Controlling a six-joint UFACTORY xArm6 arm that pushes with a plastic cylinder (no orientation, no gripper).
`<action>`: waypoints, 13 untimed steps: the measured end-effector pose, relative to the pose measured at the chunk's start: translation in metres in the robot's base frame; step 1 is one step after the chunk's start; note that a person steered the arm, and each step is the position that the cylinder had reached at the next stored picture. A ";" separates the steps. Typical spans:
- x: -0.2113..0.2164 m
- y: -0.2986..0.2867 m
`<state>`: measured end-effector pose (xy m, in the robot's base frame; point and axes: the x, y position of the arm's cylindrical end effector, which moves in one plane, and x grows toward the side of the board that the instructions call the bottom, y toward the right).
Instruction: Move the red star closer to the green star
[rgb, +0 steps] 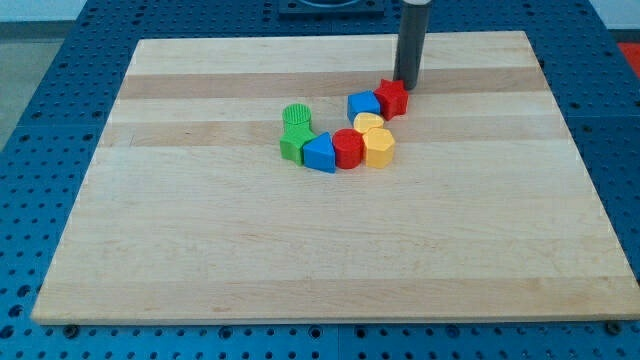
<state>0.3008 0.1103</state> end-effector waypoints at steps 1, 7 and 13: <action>0.000 0.033; 0.031 -0.032; -0.004 -0.109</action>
<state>0.2963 0.0016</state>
